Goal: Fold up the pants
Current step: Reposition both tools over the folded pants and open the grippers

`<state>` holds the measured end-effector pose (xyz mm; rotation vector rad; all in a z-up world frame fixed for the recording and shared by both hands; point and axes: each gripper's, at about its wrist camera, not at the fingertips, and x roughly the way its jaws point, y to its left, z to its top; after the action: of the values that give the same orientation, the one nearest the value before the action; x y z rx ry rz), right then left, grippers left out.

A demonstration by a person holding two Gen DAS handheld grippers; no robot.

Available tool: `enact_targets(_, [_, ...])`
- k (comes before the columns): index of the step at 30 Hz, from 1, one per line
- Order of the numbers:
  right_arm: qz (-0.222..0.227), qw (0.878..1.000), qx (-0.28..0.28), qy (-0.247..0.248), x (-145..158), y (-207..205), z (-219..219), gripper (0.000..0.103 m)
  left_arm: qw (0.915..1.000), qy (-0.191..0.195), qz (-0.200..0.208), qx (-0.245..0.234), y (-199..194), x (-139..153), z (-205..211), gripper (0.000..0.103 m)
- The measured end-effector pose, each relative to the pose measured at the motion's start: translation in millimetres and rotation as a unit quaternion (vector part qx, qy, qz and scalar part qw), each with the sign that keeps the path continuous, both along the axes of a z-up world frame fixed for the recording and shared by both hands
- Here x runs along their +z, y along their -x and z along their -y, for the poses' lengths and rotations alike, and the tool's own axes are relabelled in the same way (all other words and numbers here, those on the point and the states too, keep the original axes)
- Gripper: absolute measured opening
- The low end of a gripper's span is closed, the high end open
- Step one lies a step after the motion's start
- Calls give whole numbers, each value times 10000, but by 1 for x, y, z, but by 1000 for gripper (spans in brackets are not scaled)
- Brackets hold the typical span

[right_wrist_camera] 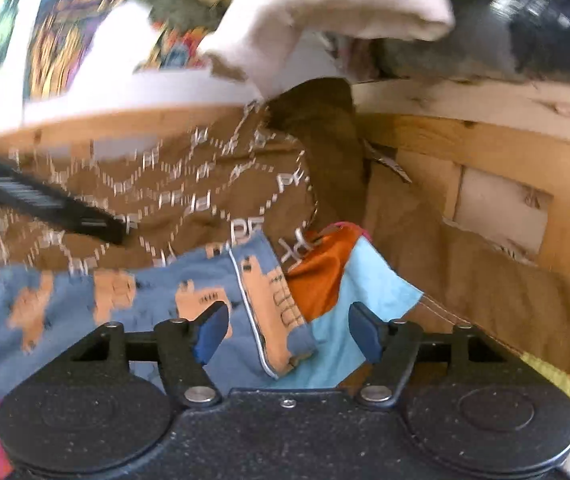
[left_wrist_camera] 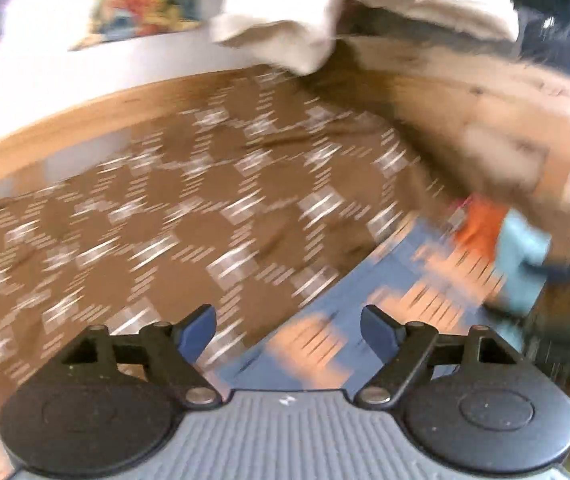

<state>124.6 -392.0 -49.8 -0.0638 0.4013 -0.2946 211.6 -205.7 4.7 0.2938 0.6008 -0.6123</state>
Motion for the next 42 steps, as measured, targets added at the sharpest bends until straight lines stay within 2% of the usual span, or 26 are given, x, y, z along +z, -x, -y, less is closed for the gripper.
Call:
enact_targets(3, [-389,9974,-83,594,-6,-11,-8,78,9972,-545,200,462,25,-21,-38,84])
enact_targets(5, [-708,9925,-137,990,-11,-19,-13,79,9936,-859,132,728,35,-38,-63,84])
enact_targets(8, [-780,9908,-174,1094,-13,-20,-14,83,9859,-1197,-17,1172,46,-58,-102,85])
enact_targets(11, [-744,9905,-214,1134,-9,-19,-16,84,9859,-859,-254,1413,50,-46,-137,87])
enact_targets(14, [-253,9939,-60,1072,1,-5,-24,102,9874,-698,-157,1411,42,-23,-157,87])
enact_targets(16, [75,9953,252,937,7,1,-32,102,9861,-685,-81,1514,26,-10,-166,87])
enact_targets(18, [194,9939,735,796,7,0,-44,102,9836,-660,-82,1676,4,0,-177,89])
enact_targets(20, [92,9903,1220,663,2,-7,-59,102,9822,-614,-233,1761,-20,2,-188,89])
enact_targets(23, [-243,9793,1982,318,-3,-23,-80,101,9788,-611,-880,1743,-62,-6,-205,88])
enact_targets(24, [-322,9750,2194,173,-4,-28,-87,101,9769,-595,-1033,1772,-73,-8,-210,84])
enact_targets(27, [-484,9626,2648,-290,-2,-48,-105,101,9743,-193,-1456,1707,-91,-10,-224,82])
enact_targets(30, [-658,9564,2710,-862,0,-68,-112,99,9705,138,-1823,1572,-102,-9,-229,67])
enact_targets(32, [-709,9541,2645,-1210,-3,-76,-112,99,9673,231,-2004,1540,-108,-10,-230,64])
enact_targets(34, [-786,9537,2610,-1272,-9,-78,-114,99,9662,246,-2110,1459,-110,-11,-228,46])
enact_targets(35, [-824,9538,2604,-1248,-12,-79,-114,99,9648,258,-2179,1451,-111,-12,-227,42])
enact_targets(36, [-864,9538,2601,-1235,-14,-77,-114,99,9629,241,-2214,1522,-112,-13,-225,34])
enact_targets(37, [-907,9535,2590,-1243,-16,-76,-113,99,9614,202,-2220,1612,-114,-15,-224,20])
enact_targets(38, [-930,9535,2576,-1257,-18,-75,-112,99,9603,156,-2212,1690,-115,-15,-223,15])
enact_targets(40, [-937,9535,2557,-1287,-21,-75,-110,99,9618,149,-2069,1786,-112,-11,-221,9])
enact_targets(42, [-926,9544,2520,-1305,-21,-74,-107,99,9685,-109,-1678,1835,-105,-2,-214,7])
